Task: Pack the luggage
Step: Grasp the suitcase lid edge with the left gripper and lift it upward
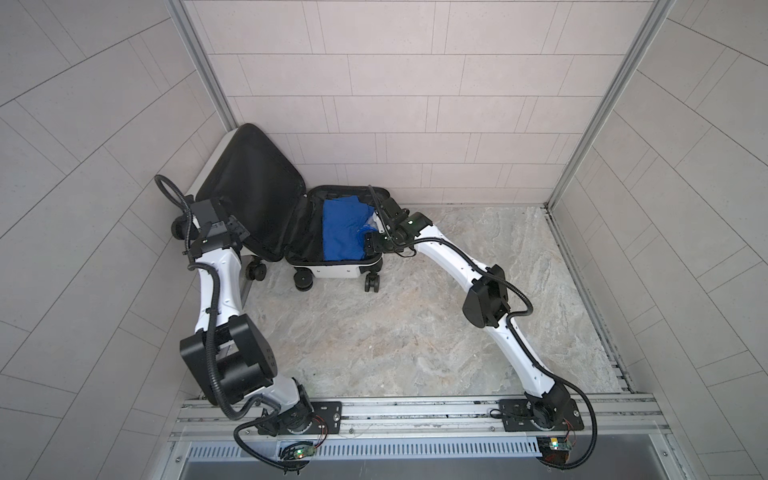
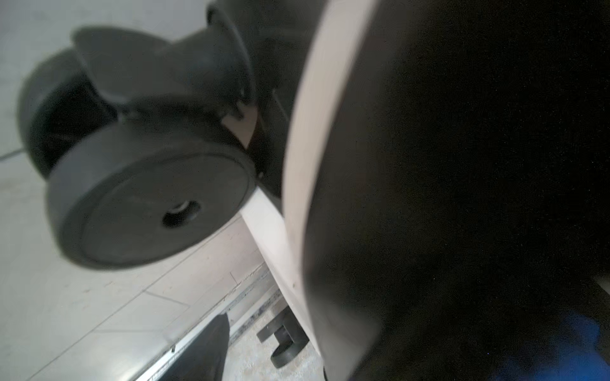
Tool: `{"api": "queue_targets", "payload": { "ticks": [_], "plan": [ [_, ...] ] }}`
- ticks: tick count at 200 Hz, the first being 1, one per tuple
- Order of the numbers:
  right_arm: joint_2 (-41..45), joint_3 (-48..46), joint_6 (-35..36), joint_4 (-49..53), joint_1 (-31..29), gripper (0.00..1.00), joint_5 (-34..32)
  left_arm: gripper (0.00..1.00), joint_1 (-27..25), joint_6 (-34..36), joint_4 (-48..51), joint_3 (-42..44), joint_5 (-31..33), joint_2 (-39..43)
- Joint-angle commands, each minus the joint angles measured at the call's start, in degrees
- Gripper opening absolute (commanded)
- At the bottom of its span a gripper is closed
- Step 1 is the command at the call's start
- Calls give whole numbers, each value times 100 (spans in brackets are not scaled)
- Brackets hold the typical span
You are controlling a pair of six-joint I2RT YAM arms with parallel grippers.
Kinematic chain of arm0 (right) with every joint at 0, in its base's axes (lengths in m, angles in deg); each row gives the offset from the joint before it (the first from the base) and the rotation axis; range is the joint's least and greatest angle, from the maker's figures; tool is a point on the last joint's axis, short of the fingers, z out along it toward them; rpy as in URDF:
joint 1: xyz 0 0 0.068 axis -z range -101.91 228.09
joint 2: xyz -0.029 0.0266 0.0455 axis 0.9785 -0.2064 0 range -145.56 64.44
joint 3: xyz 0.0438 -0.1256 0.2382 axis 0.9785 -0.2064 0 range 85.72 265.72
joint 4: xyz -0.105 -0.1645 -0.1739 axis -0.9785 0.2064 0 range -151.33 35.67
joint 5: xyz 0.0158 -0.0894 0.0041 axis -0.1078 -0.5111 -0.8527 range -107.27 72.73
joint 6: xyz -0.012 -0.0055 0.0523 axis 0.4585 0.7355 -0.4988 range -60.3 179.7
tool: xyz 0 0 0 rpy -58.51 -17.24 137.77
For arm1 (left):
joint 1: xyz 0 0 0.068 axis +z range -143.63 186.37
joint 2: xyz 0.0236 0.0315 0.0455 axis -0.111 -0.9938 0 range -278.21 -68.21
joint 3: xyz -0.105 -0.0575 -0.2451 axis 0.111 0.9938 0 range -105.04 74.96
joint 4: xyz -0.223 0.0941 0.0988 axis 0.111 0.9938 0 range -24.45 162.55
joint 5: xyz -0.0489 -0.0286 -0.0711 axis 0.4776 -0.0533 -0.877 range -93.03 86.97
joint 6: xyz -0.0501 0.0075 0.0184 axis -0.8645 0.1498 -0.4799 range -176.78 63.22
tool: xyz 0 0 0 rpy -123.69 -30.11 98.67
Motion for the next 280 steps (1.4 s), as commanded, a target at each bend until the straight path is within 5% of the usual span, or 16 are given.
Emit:
{"api": "queue_targets", "payload": {
  "ticks": [1, 46, 125, 212, 280],
  "plan": [
    [-165, 25, -104, -49, 12, 78, 37, 64, -21, 142, -137, -304, 60, -147],
    [-252, 20, -115, -89, 33, 76, 67, 51, -220, 348, -292, -592, 80, -444],
    [-372, 20, -197, -137, 67, 67, 134, 0, -629, 604, -371, -540, 317, -196],
    [-419, 20, -271, -268, 70, 64, 322, 0, -1779, 646, -532, 180, 1381, 903],
    [201, 37, -265, -163, 119, 84, 726, 0, -2515, 752, -591, 519, 1938, 1198]
  ]
}}
